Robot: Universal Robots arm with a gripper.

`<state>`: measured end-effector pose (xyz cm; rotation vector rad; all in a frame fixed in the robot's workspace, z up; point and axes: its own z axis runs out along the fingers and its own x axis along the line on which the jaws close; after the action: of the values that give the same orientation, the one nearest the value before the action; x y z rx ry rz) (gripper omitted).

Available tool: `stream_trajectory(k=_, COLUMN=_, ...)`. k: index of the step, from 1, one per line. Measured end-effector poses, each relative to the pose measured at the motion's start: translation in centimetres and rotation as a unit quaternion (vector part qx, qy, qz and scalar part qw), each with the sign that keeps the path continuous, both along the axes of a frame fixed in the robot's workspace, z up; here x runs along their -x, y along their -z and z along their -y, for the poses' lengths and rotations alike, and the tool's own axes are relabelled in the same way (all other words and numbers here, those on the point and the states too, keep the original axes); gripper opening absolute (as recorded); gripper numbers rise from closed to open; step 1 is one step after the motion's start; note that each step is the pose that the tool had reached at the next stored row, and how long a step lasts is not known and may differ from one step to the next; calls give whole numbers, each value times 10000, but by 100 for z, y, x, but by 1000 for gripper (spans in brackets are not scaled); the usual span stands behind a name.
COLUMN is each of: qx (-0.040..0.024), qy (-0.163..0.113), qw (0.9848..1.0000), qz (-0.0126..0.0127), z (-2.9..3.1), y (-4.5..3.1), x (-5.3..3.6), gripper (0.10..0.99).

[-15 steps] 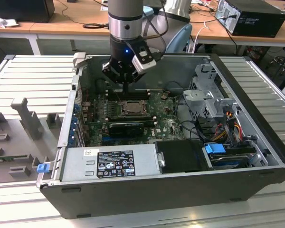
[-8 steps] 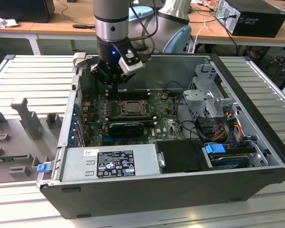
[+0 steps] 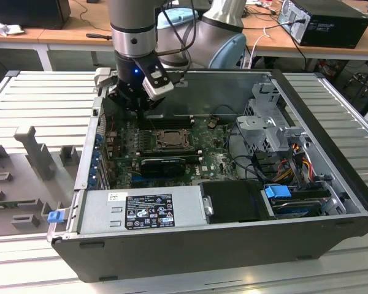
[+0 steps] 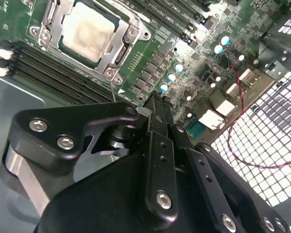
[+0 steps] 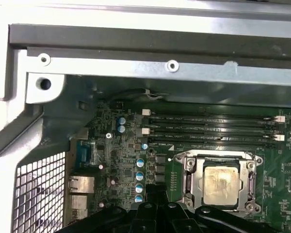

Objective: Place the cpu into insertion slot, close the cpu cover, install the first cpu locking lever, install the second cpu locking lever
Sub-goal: 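Install the first cpu locking lever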

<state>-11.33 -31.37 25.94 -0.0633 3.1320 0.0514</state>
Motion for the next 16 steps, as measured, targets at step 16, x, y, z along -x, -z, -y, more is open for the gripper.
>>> stream_trajectory(k=16, qx=-7, qy=1, qw=10000, qz=-2, z=-251, y=22, x=-137, gripper=106)
